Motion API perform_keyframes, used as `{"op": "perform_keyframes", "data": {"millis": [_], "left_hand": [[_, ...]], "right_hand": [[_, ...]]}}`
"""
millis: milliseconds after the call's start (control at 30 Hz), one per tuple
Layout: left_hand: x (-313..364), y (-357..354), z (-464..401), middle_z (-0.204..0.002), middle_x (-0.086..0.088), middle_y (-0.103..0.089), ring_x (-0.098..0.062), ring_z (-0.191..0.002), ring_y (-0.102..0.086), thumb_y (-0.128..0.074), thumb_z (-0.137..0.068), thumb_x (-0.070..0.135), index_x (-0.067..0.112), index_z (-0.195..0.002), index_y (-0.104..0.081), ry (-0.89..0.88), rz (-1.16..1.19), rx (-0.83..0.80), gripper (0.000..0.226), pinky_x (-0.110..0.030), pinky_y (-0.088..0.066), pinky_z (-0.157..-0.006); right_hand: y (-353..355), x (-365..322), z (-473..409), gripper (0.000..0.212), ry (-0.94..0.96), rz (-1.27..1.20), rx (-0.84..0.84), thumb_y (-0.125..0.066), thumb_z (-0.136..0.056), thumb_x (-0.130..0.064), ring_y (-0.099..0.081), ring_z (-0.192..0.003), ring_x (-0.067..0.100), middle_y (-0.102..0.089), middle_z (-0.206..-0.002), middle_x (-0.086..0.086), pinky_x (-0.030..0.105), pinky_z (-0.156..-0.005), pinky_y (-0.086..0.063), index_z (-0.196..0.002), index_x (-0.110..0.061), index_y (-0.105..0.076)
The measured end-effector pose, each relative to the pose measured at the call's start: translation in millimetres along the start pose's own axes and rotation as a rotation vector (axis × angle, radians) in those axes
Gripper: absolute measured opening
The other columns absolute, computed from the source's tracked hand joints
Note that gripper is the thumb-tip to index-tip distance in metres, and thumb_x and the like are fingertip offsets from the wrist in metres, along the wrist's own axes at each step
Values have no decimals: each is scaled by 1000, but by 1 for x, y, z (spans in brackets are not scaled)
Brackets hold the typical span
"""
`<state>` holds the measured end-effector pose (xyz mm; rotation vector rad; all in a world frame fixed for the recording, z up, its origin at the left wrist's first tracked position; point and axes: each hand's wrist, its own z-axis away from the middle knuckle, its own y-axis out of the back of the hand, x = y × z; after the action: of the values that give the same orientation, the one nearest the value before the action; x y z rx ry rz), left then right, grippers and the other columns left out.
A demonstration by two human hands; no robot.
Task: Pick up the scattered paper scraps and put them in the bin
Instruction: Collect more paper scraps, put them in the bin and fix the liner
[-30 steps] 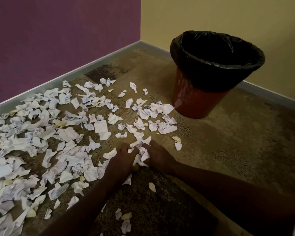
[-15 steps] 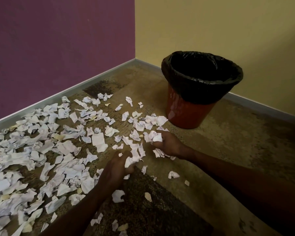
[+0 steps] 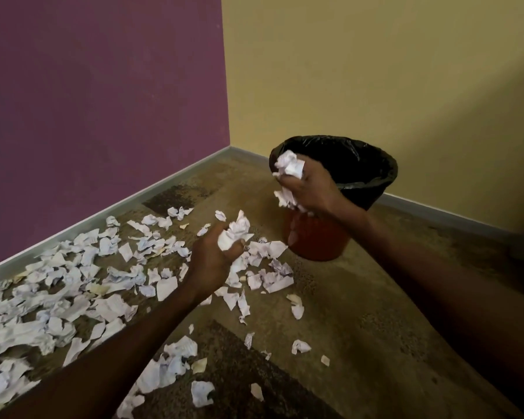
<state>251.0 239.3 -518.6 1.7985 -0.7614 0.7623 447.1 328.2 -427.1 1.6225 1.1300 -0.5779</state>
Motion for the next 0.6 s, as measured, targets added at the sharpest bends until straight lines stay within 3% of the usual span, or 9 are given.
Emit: {"op": "perform_keyframes", "data": {"millis": [100, 267, 367, 433, 467, 533, 600], "left_hand": [[27, -1, -29, -117, 1, -64, -20, -97, -62, -63, -90, 35, 16, -128, -54, -51, 19, -10, 43, -26, -43, -72], [75, -7, -73, -95, 10, -62, -8, -76, -58, -64, -91, 28, 17, -116, -59, -197, 68, 9, 27, -7, -40, -59], [92, -16, -98, -94, 1, -70, -12, -77, -63, -63, -91, 31, 17, -113, -61, -243, 104, -1, 26, -18, -44, -59], [99, -25, -112, -88, -3, -69, -15, -73, -63, -63, -91, 32, 17, -111, -59, -262, 115, 0, 24, -22, -43, -55], [102, -28, -117, -85, -4, -69, -15, -69, -62, -63, -91, 31, 17, -108, -59, -271, 117, 5, 23, -20, -42, -52], [107, -37, -126, -81, -4, -67, -11, -64, -58, -63, -91, 29, 15, -106, -58, -280, 132, 12, 21, -15, -38, -49], [109, -48, -134, -79, -2, -64, -11, -63, -55, -64, -91, 28, 14, -104, -57, -279, 144, 11, 20, -13, -37, -48]], "right_hand": [[32, -3, -38, 12, 73, 143, 110, -62, -85, -23, -61, -72, 19, -68, -83, 5, 27, -62, -42, -92, -14, -63], [61, 14, -88, 21, 143, 404, 236, -60, -78, -27, -50, -76, 27, -56, -86, 8, 33, -62, -35, -93, -15, -52], [57, 47, -100, 50, 28, 560, 190, -68, -82, -38, -54, -90, 35, -46, -114, 16, 33, -68, -39, -119, -13, -47], [55, 63, -103, 85, -190, 596, 13, -75, -74, -54, -50, -113, 45, -30, -138, 26, 43, -86, -48, -135, -11, -34], [58, 68, -104, 98, -282, 598, -70, -76, -72, -57, -44, -121, 48, -21, -146, 29, 47, -94, -45, -142, -10, -25], [65, 71, -105, 98, -295, 605, -106, -76, -76, -50, -44, -123, 48, -19, -148, 31, 44, -93, -43, -143, -4, -21], [72, 69, -103, 79, -221, 588, -1, -74, -82, -40, -48, -119, 42, -32, -141, 27, 40, -91, -43, -137, -3, -31]]}}
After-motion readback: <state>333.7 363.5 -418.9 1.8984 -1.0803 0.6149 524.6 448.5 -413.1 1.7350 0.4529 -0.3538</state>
